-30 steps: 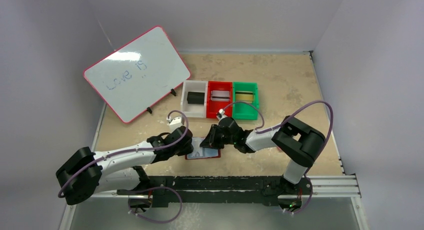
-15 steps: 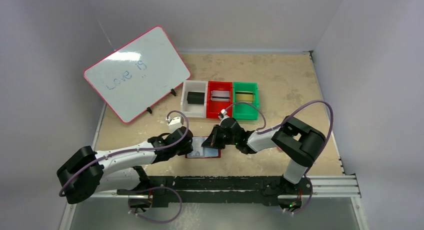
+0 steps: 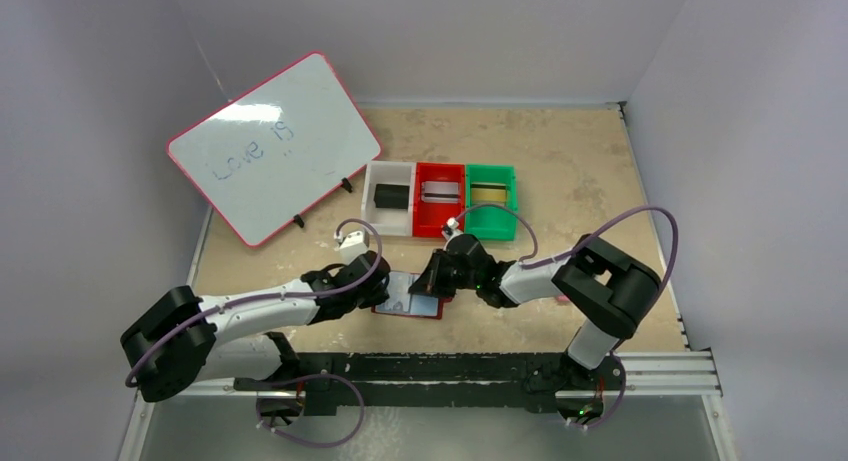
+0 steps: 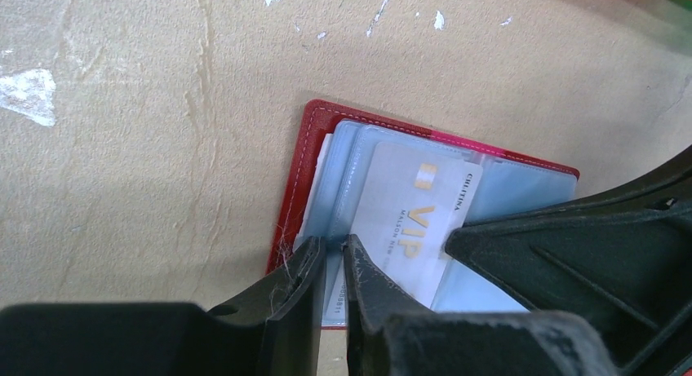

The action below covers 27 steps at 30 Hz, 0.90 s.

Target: Take the credit cards out of the card holder

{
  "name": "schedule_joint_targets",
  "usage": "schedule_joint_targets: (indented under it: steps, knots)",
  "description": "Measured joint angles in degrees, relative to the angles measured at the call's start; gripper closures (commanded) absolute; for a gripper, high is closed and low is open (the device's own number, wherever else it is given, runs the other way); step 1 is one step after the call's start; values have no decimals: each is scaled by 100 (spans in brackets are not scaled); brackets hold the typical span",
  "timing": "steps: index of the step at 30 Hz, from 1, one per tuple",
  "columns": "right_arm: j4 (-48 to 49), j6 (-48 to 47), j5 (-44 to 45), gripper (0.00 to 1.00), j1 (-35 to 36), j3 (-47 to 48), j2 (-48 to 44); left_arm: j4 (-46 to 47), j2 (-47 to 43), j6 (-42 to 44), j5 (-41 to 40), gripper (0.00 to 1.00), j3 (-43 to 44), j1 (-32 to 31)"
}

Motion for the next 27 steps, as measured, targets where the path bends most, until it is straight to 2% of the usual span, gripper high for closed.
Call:
schedule_joint_targets:
  steps: [6, 13, 15, 19, 27]
  knots:
    - [-284, -31, 66, 98, -9, -2, -214, 15, 2, 2, -4, 86, 0, 0]
    - [-162, 2, 20, 76, -33, -46, -186, 15, -26, 9, 7, 86, -2, 0]
    - [-37, 0, -24, 75, -33, -46, -136, 13, -35, 26, 20, 86, -2, 0]
    - [223, 13, -85, 76, -33, -46, 35, 9, -39, 48, 42, 86, -2, 0]
    - [365, 90, -133, 95, -37, -46, 142, -15, -76, 46, 37, 87, -17, 2]
